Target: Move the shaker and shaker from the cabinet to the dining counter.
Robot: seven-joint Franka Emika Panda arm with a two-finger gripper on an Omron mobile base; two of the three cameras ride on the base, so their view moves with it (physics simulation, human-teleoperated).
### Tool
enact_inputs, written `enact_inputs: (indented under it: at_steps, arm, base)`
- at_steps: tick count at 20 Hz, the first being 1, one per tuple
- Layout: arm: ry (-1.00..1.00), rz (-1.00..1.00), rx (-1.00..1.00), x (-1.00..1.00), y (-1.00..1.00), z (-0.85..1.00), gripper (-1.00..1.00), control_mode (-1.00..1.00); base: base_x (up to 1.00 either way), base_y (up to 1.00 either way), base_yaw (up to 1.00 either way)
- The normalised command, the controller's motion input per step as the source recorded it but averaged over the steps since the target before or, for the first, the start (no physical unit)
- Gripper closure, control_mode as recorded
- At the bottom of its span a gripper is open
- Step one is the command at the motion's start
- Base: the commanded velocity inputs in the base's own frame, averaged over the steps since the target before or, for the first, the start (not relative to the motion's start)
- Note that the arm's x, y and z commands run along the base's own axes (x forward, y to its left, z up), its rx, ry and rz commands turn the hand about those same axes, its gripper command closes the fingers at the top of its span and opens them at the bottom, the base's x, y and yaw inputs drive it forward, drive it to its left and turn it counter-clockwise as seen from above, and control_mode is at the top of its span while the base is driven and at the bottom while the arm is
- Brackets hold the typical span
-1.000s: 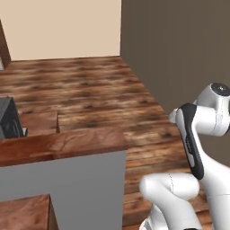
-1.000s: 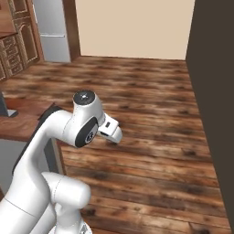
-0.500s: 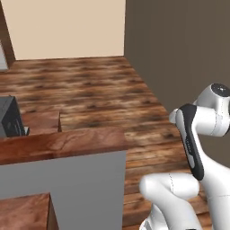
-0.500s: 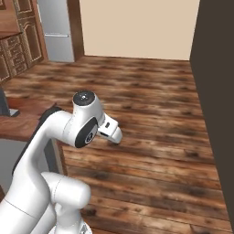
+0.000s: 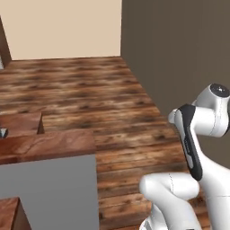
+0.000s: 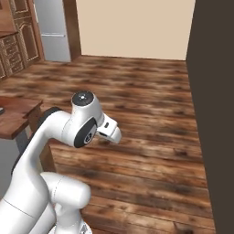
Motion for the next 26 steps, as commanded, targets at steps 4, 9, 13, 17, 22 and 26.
enact_inputs:
  at_steps: [4,9,13,17,22,26]
  arm:
    - [0.0,0.0,0.0,0.0,0.0,0.0,-1.0,1.0]
    - [0.0,0.0,0.0,0.0,0.0,0.0,-1.0,1.0]
    - [0.0,0.0,0.0,0.0,0.0,0.0,-1.0,1.0]
    - [0.0,0.0,0.0,0.0,0.0,0.0,-1.0,1.0]
    - [0.0,0.0,0.0,0.0,0.0,0.0,-1.0,1.0]
    - [0.0,0.0,0.0,0.0,0.0,0.0,-1.0,1.0]
  base:
    - [0.2,-0.62,0.0]
    - [0.68,-0.29,0.02]
    - [0.82,-0.07,0.24]
    - [0.8,-0.07,0.31]
    - [0.8,-0.07,0.3]
    - [0.8,-0.07,0.3]
